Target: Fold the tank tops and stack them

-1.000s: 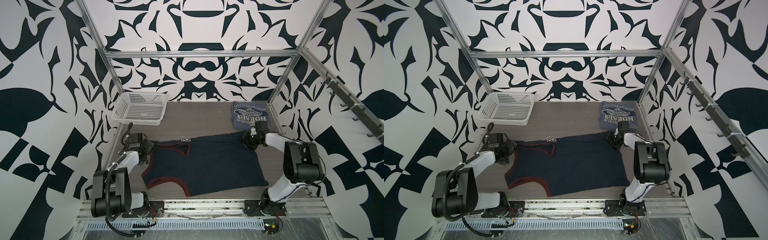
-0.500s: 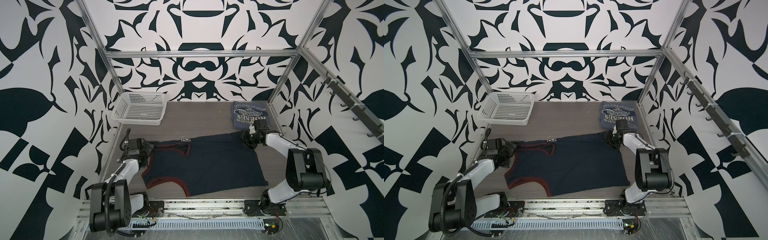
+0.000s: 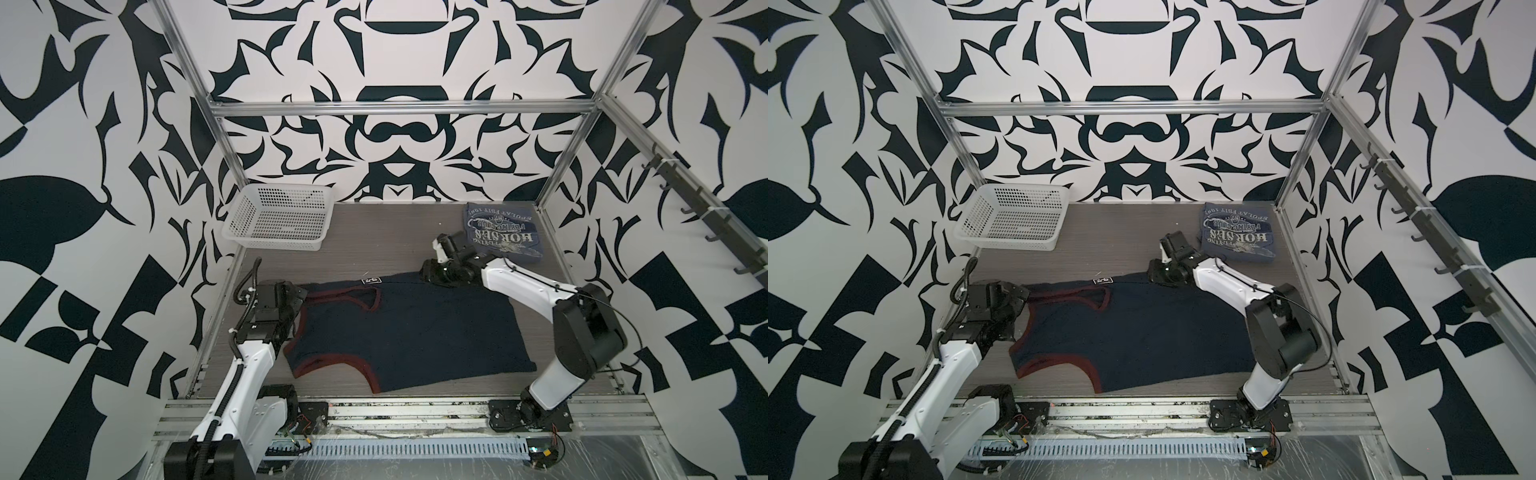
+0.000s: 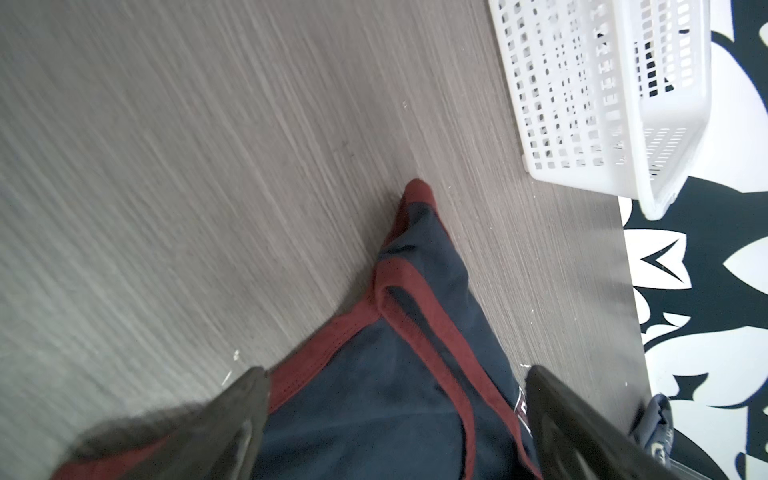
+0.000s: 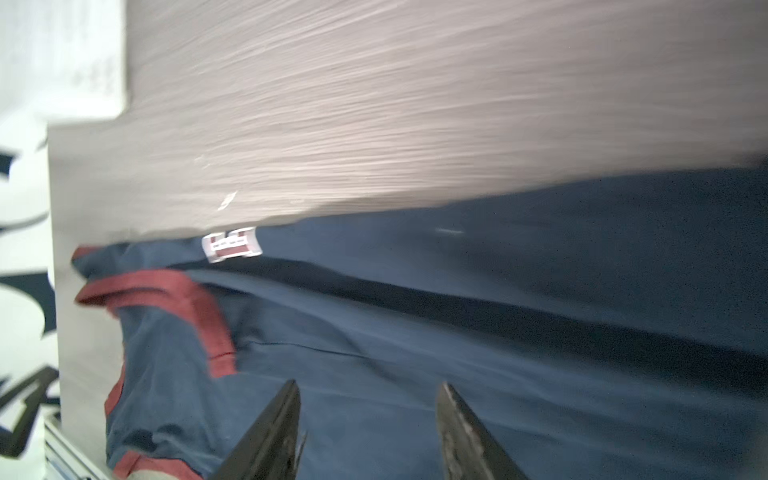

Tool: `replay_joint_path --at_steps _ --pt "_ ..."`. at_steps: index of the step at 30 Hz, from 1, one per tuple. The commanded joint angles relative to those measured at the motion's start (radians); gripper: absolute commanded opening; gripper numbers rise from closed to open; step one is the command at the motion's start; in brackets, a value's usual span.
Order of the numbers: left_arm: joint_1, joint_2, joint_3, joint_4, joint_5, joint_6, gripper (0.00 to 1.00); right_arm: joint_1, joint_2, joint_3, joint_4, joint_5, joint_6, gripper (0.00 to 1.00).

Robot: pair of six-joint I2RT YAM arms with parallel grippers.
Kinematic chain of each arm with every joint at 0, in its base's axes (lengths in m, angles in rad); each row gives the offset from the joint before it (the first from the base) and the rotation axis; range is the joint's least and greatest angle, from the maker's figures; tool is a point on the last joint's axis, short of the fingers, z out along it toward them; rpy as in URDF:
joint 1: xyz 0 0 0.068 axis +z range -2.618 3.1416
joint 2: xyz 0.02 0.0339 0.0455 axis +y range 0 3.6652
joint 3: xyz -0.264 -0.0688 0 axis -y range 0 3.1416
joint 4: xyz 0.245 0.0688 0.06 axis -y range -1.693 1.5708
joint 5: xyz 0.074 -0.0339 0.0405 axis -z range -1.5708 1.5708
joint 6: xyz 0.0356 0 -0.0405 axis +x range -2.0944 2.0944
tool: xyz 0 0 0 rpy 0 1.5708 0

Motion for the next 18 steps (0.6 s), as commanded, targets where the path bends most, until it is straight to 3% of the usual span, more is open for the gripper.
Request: replay_joint_path --at_steps 1,3,10,14,18 --pt "-0.009 0.137 0.099 0.028 0.098 0.110 0.95 0.080 0.085 0.111 -0.002 0.063 -0.005 0.57" --pt "-0.026 0.260 0.176 0.040 0.162 0.160 0.91 0.124 0.168 0.188 -0.010 0.059 -0.015 0.56" --pt "-0.078 0.595 0.322 0.094 0.188 0.212 0.81 0.228 0.387 0.400 -0.067 0.050 -0.034 0.54" --pt "-0.068 0.694 0.350 0.091 0.124 0.218 0.78 0.286 0.431 0.438 -0.103 0.074 -0.055 0.50" --pt "-0.027 0.735 0.345 0.076 0.074 0.193 0.76 0.331 0.448 0.427 -0.145 0.103 -0.080 0.39"
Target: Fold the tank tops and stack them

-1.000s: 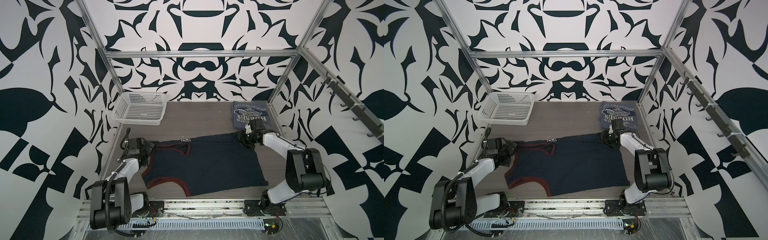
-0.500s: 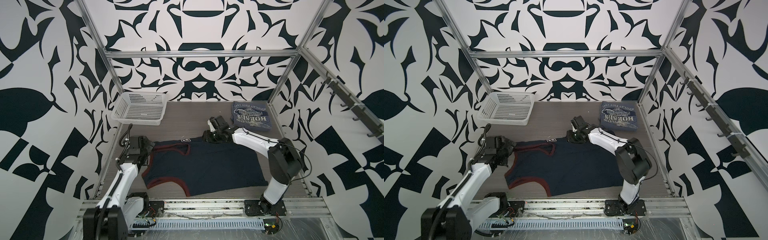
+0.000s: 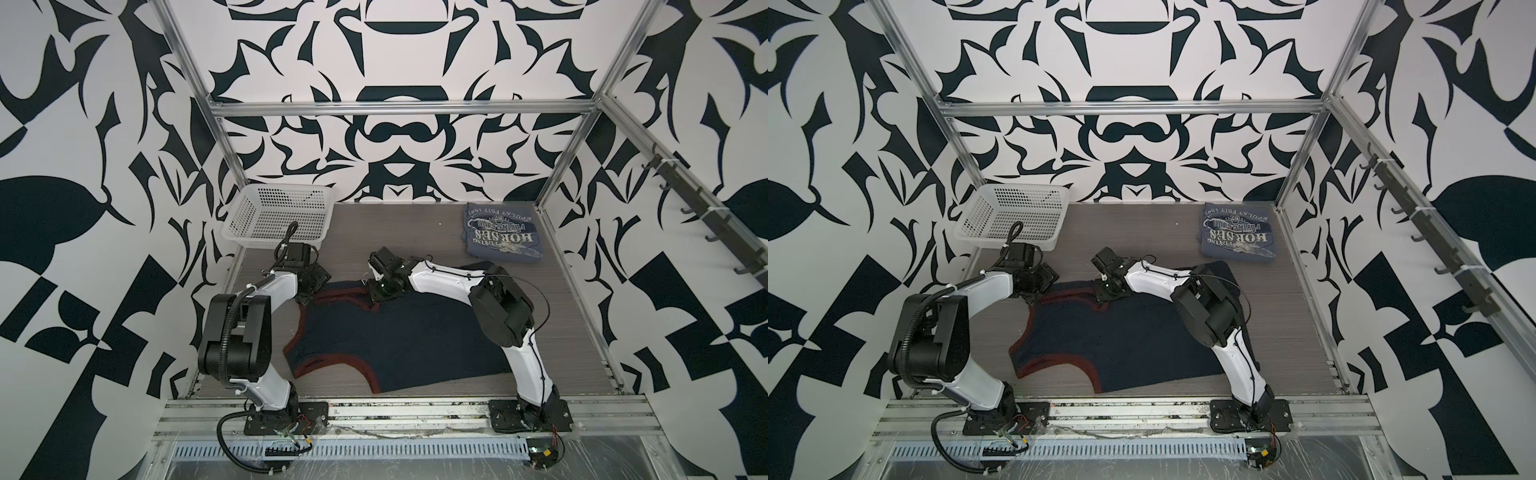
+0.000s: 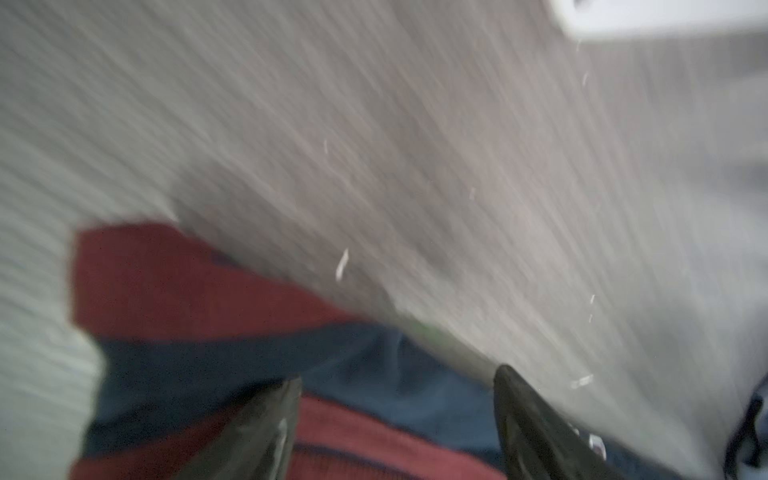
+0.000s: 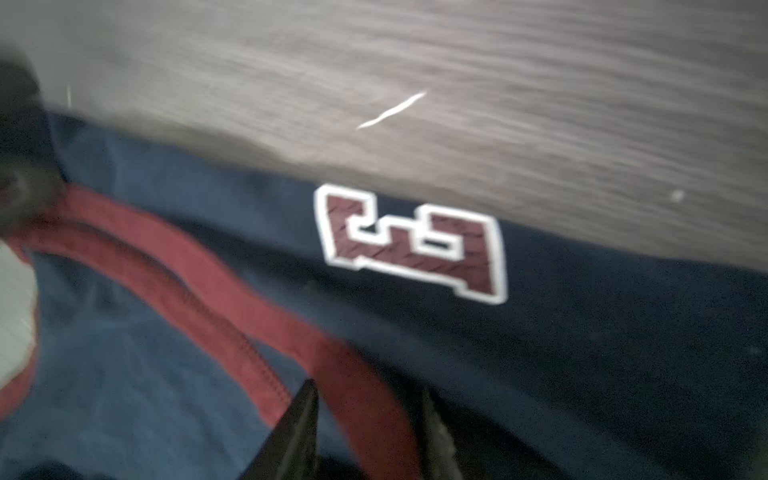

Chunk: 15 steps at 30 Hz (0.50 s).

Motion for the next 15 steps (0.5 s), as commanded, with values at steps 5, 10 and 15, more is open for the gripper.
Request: replay_joint_path --at_steps 5,10,15 --pt "0.051 0.062 0.007 -0.048 -0.080 0.007 0.76 0.079 -0.040 -0.034 -0.109 0.080 -0.055 0.40" --pt "0.052 0.062 0.037 -0.073 -0.085 0.015 0.78 0.083 -0.185 -0.143 -0.076 0.074 -0.064 0.52" --pt "0.037 -0.001 0.052 -0.128 -0.123 0.023 0.84 0.033 -0.363 -0.253 -0.075 0.070 -0.074 0.60"
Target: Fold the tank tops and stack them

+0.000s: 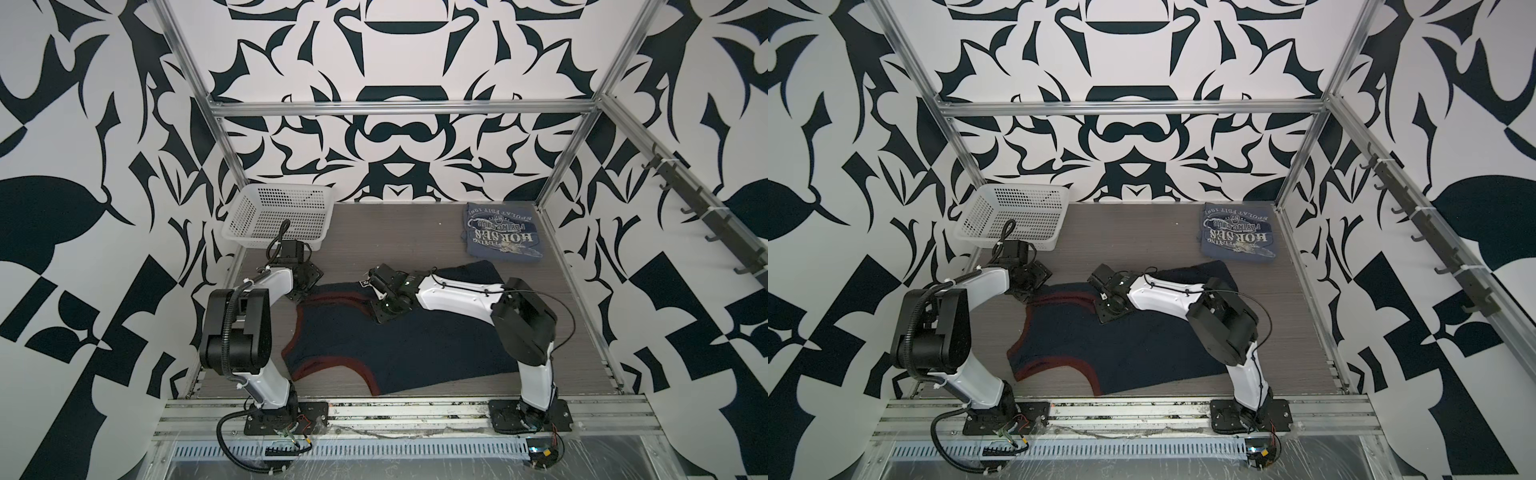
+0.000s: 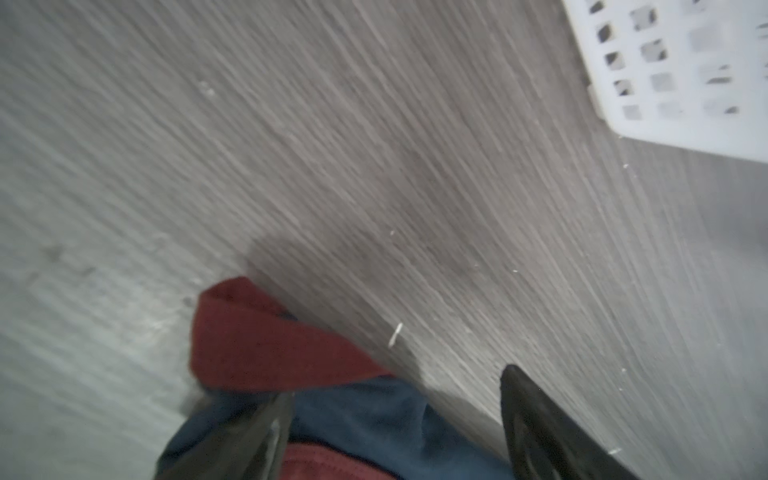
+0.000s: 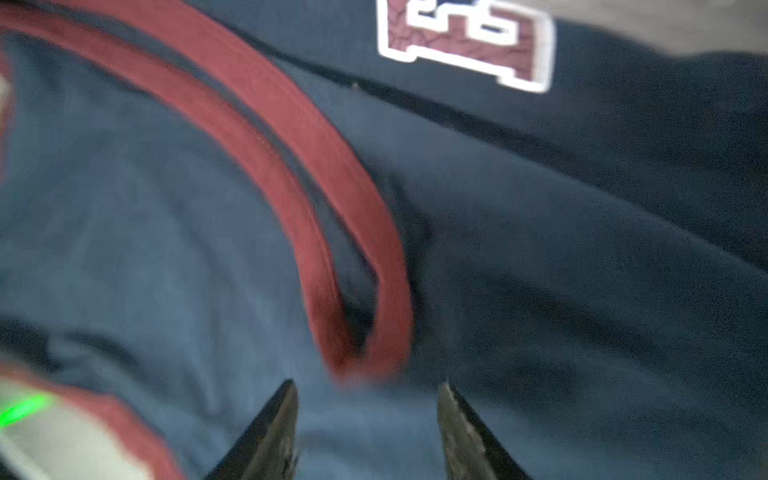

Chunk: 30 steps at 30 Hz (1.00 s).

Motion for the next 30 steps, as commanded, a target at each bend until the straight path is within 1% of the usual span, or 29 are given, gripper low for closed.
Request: replay_joint_path --at_steps 1,3,4,6,9,11,13,15,16,17,20,24,30 --pt "-0.020 -0.052 0.015 -0.107 -0.075 0.009 0.84 -0.067 -0.162 -0.071 -0.009 0.005 -0.010 0.61" --pt "-0.063 -0.104 0.016 -0.146 -0.122 0.009 0.84 -0.142 -0.240 -0.146 0.003 -0.008 -0.004 0.61" --pt "-0.096 -0.130 0.016 -0.166 -0.149 0.005 0.89 -0.193 -0.276 -0.186 0.011 -0.020 -0.002 0.61" --pt "-0.164 -0.166 0.016 -0.192 -0.184 -0.014 0.89 -0.302 -0.321 -0.244 0.015 -0.047 0.005 0.61" --pt "-0.288 -0.170 0.035 -0.196 -0.186 -0.041 0.89 -0.475 -0.346 -0.291 0.017 -0.098 0.018 0.61" --pt "-0.372 -0.136 0.069 -0.188 -0.174 -0.058 0.88 -0.565 -0.340 -0.304 0.036 -0.136 0.014 0.61" --pt "-0.462 -0.072 0.127 -0.185 -0.157 -0.066 0.86 -0.636 -0.313 -0.286 0.028 -0.135 0.007 0.60" --pt "-0.528 -0.001 0.190 -0.192 -0.138 -0.066 0.86 -0.691 -0.275 -0.261 0.025 -0.147 0.002 0.60" --pt "-0.557 0.037 0.223 -0.204 -0.137 -0.071 0.82 -0.716 -0.255 -0.250 0.027 -0.155 0.005 0.60" --pt "-0.577 0.069 0.248 -0.214 -0.137 -0.072 0.81 -0.732 -0.233 -0.241 0.030 -0.156 0.008 0.59" --pt "-0.606 0.156 0.296 -0.252 -0.142 -0.088 0.77 -0.784 -0.157 -0.207 0.016 -0.164 0.024 0.59" --pt "-0.604 0.187 0.257 -0.247 -0.161 -0.106 0.76 -0.834 -0.088 -0.207 0.020 -0.187 0.058 0.57" --pt "-0.574 0.195 0.189 -0.203 -0.160 -0.055 0.76 -0.889 -0.099 -0.298 0.035 -0.147 0.116 0.57"
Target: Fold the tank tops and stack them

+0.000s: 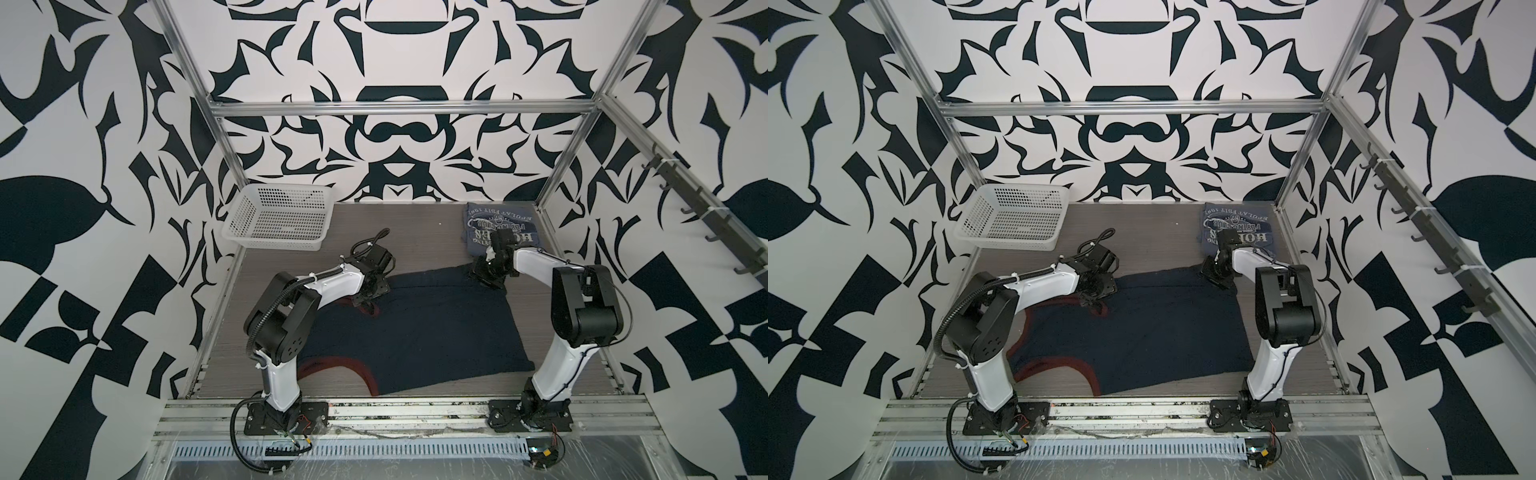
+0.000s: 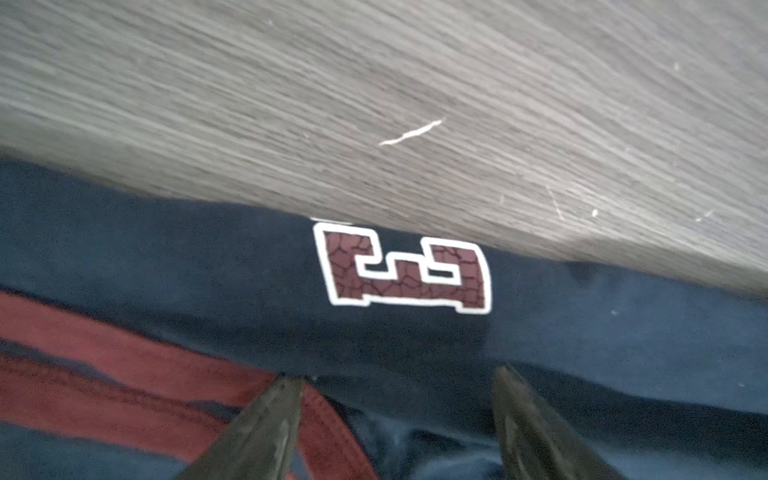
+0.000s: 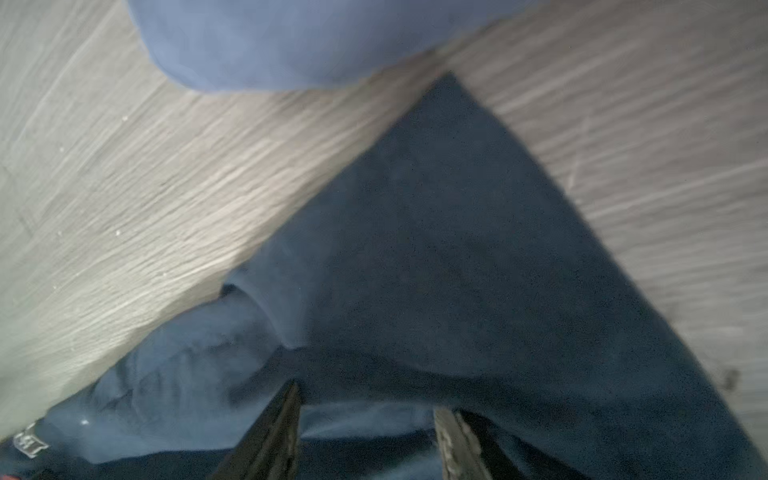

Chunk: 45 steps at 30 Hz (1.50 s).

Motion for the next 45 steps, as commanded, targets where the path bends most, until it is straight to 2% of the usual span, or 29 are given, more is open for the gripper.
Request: replay_joint_path --at_steps 1,5,8,13,18,21,23,25,26,28,31,35,37,40,44,45 --pt "0.027 0.019 -0.049 -0.010 -0.011 0.047 0.77 -0.031 -0.019 -0.076 -0.022 0.033 0.053 0.57" --pt "0.028 0.076 -0.001 0.025 -0.004 0.148 0.78 -0.083 -0.058 -0.167 0.006 0.035 0.079 0.57" --pt "0.033 0.151 0.089 0.028 0.013 0.210 0.79 -0.127 -0.086 -0.200 0.021 0.039 0.087 0.57" --pt "0.034 0.269 0.255 0.006 0.047 0.244 0.79 -0.179 -0.077 -0.150 0.004 0.031 0.086 0.57" --pt "0.033 0.329 0.375 -0.042 0.041 0.268 0.80 -0.181 -0.077 -0.111 -0.014 0.030 0.099 0.57" --pt "0.031 0.296 0.403 -0.093 0.016 0.275 0.82 -0.185 -0.128 -0.107 -0.040 0.038 0.080 0.58" --pt "0.031 0.238 0.409 -0.153 0.039 0.239 0.84 -0.186 -0.202 -0.121 -0.065 0.051 0.059 0.59" --pt "0.024 0.190 0.464 -0.278 0.087 0.202 0.90 -0.185 -0.292 -0.150 -0.084 0.062 0.038 0.61" --pt "0.008 0.150 0.462 -0.313 0.070 0.181 0.93 -0.185 -0.342 -0.167 -0.098 0.072 0.028 0.62" --pt "-0.024 0.050 0.397 -0.324 0.023 0.137 0.95 -0.185 -0.430 -0.201 -0.135 0.085 0.018 0.65" --pt "-0.050 -0.117 0.213 -0.298 0.005 0.063 0.94 -0.185 -0.548 -0.251 -0.228 0.127 0.020 0.66" --pt "-0.098 -0.304 -0.051 -0.256 0.008 -0.049 0.91 -0.184 -0.693 -0.378 -0.297 0.121 0.106 0.69" --pt "-0.136 -0.366 -0.134 -0.258 0.002 -0.104 0.90 -0.164 -0.743 -0.427 -0.335 0.125 0.144 0.71" --pt "-0.211 -0.428 -0.226 -0.256 0.002 -0.196 0.87 -0.083 -0.786 -0.460 -0.419 0.196 0.206 0.72" --pt "-0.313 -0.454 -0.300 -0.252 0.007 -0.296 0.86 0.019 -0.827 -0.500 -0.501 0.264 0.316 0.72" --pt "-0.333 -0.457 -0.315 -0.243 0.011 -0.313 0.82 0.029 -0.839 -0.512 -0.512 0.269 0.337 0.72"
